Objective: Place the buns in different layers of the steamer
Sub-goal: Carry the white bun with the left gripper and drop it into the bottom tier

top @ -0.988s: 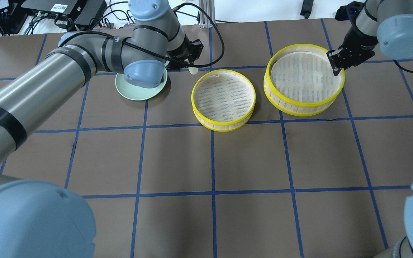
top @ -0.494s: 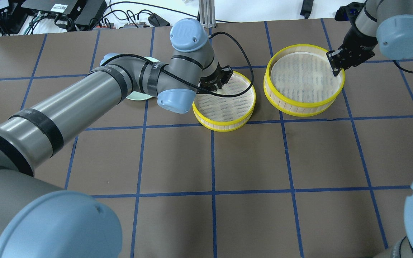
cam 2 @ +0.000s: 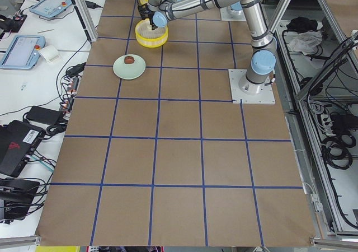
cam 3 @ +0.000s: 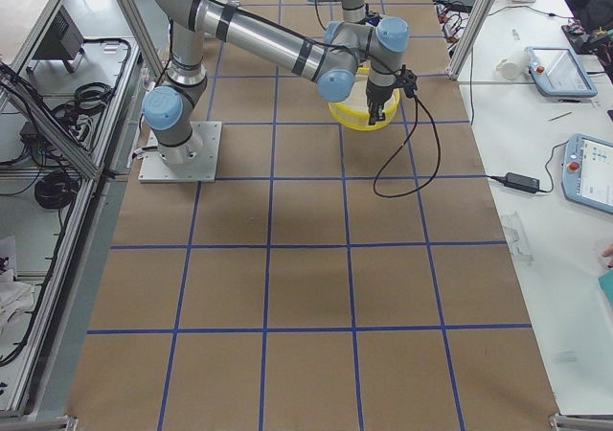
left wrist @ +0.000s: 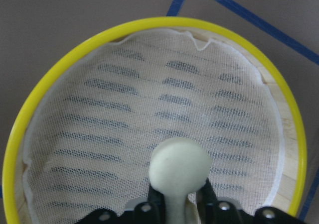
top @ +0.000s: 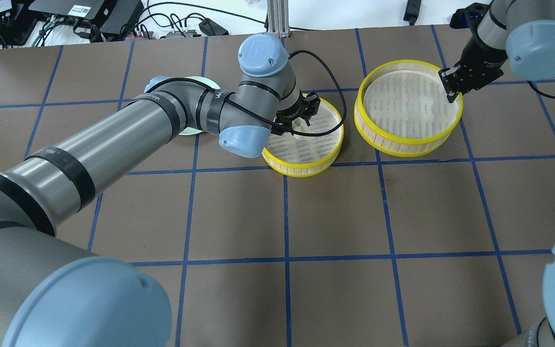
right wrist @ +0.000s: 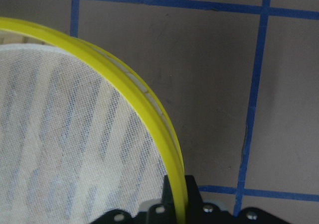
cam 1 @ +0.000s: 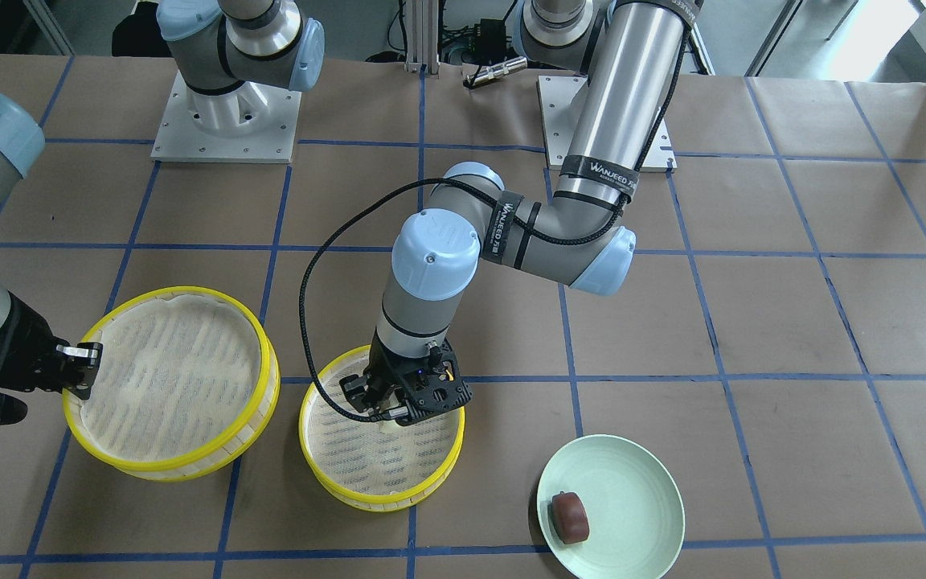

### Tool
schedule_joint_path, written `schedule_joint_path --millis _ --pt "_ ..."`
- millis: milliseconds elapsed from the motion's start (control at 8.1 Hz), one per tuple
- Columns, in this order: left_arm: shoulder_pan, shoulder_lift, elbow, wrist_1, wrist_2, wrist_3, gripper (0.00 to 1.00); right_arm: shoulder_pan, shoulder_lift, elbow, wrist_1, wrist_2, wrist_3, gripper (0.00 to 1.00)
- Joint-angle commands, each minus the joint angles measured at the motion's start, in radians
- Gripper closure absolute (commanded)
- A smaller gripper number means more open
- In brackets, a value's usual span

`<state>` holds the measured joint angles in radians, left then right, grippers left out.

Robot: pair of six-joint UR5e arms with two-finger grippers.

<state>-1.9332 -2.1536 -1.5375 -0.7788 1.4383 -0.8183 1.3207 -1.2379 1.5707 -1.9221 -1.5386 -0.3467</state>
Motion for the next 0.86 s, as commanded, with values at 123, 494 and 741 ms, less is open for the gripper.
schedule_joint_path --millis 123,494,741 --pt "-0.001 0.030 0.002 -0.013 -0.001 0.001 0.00 0.000 0.000 0.000 0.000 0.000 0.000 1.00" --pt "0.020 0.101 0.010 -0.126 0.014 0.049 0.00 0.000 0.000 0.000 0.006 0.002 0.003 1.00" --pt "0.098 0.136 0.008 -0.192 0.098 0.193 0.00 0.011 -0.009 0.000 0.012 0.002 0.055 1.00"
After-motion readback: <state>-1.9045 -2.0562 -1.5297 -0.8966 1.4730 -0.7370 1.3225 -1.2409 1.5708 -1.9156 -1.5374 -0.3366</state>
